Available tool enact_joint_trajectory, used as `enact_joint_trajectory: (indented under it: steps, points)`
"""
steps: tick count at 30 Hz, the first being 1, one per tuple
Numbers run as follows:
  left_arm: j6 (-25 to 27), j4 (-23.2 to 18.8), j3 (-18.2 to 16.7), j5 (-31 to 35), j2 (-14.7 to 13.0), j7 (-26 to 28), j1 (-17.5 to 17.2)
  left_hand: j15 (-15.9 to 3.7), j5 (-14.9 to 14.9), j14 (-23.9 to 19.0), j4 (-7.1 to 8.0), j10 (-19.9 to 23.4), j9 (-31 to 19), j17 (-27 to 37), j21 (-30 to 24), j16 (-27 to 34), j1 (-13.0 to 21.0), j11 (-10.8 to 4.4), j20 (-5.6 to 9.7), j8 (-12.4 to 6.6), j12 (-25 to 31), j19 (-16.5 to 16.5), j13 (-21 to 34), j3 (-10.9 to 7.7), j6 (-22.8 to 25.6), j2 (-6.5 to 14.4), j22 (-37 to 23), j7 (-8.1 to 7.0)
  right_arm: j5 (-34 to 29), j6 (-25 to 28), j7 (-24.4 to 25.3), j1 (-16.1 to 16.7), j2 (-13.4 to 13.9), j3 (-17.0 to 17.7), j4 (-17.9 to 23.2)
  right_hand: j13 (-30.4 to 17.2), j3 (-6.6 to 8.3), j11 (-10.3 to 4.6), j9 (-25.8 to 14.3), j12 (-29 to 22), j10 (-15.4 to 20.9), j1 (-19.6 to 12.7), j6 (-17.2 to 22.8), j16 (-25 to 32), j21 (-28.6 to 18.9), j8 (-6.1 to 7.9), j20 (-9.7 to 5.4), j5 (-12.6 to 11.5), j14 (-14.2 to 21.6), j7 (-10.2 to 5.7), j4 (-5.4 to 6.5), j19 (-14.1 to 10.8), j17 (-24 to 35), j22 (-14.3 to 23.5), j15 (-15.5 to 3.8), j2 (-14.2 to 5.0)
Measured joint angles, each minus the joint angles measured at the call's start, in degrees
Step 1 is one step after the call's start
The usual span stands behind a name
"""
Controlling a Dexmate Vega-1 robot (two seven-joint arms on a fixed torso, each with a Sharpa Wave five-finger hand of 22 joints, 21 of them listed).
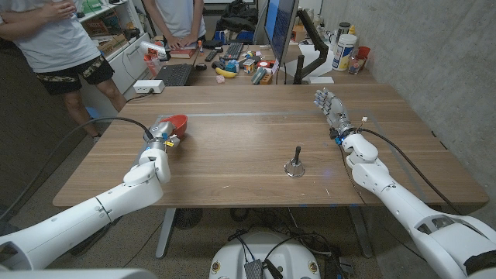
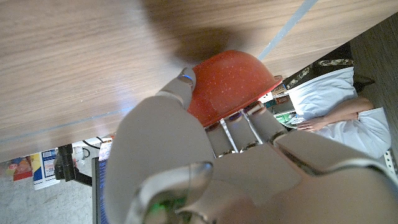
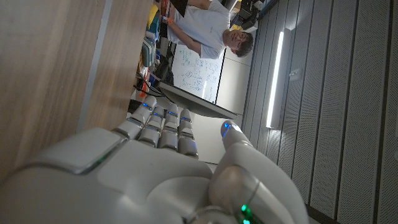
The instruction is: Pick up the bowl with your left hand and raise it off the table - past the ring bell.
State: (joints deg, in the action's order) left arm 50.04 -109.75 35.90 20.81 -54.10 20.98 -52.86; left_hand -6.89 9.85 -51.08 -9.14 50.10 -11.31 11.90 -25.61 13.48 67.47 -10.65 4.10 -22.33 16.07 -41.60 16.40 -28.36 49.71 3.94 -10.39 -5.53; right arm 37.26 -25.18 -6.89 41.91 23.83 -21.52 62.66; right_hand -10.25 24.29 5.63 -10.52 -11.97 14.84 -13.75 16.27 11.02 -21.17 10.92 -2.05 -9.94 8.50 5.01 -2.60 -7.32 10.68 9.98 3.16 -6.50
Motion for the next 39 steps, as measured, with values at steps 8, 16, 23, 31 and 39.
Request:
enact_joint_trajectory:
  steps: [8, 16, 23, 31, 39]
  points:
    - [1.1, -1.8, -0.2, 0.7, -1.0, -0.3, -0.3, 0.0, 0.0, 0.0, 0.23, 0.0, 0.0, 0.2, 0.0, 0.0, 0.0, 0.0, 0.0, 0.01, -0.2, 0.0, 0.0, 0.23, 0.0, 0.0, 0.0, 0.01, 0.2, -0.3, 0.3, 0.6, 0.2, 0.3, 0.8, 0.0, 0.0, 0.0, 0.0, 0.0, 0.0, 0.0, 0.0, 0.0, 0.2, 0.0, 0.01, 0.0, 0.0, 0.0, 0.0, 0.0, 0.0, 0.0, 0.0, 0.0]
    - [2.3, -3.4, -0.3, 2.1, -1.8, -0.8, -0.3, 0.0, -0.1, 0.0, 0.23, 0.4, 0.0, 0.2, 0.0, 0.0, 0.0, -0.01, 0.0, 0.05, -0.3, 0.0, 0.2, 0.23, 0.0, 0.0, 0.0, 0.03, 0.4, -0.5, 0.5, 1.4, 0.6, 0.7, 1.7, 0.0, 0.12, 0.0, 0.0, 0.0, 0.0, 0.0, 0.0, 0.0, 0.2, 0.0, 0.21, 0.0, 0.0, 0.0, -0.12, -0.2, 0.0, 0.0, 0.0, 0.0]
    - [3.3, -4.8, -0.3, 3.2, -2.4, -1.3, -0.2, 0.0, -0.1, 0.0, 0.24, 0.6, 0.0, 0.2, 0.0, 0.0, 0.0, -0.08, 0.0, 0.2, -0.4, 0.0, 0.5, 0.23, 0.2, 0.0, 0.0, 0.24, 0.6, -0.7, 0.5, 1.7, 0.7, 0.9, 1.9, 0.0, 0.17, 0.0, 0.0, 0.0, 0.0, 0.0, 0.2, 0.0, 0.2, 0.0, 0.0, 0.0, 0.0, 0.22, -0.16, -0.4, 0.0, 0.0, 0.0, 0.0]
    - [4.7, -6.2, -0.3, 4.6, -2.8, -1.9, 0.1, -0.01, -0.1, -0.4, 0.47, 1.3, -0.3, 0.5, 0.0, 0.0, 0.1, -0.18, 0.0, 0.22, -0.4, 0.0, 0.8, 0.46, 0.5, -0.2, 0.0, 0.55, 0.7, -0.8, 0.5, 1.8, 0.8, 1.1, 2.0, 0.0, 0.17, 0.0, 0.0, 0.0, 0.0, 0.0, 0.2, 0.0, 0.6, 0.0, 0.0, 0.0, 0.0, 0.21, -0.16, -0.4, 0.0, 0.0, 0.0, 0.0]
    - [5.8, -8.0, -0.3, 5.7, -3.6, -2.7, 0.4, -0.01, -0.3, -0.4, 0.47, 1.6, -0.3, 0.5, 0.0, 0.0, 0.0, 0.11, 0.0, 0.23, -0.4, 0.0, 0.8, 0.46, 0.8, -0.1, 0.0, 0.86, 0.8, -1.0, 0.3, 1.8, 1.0, 1.3, 2.3, 0.0, 0.17, 0.0, 0.0, 0.0, 0.0, 0.0, 0.2, 0.0, 0.7, 0.0, 0.0, 0.0, 0.2, 0.21, -0.16, -0.4, 0.0, 0.0, 0.21, 0.0]
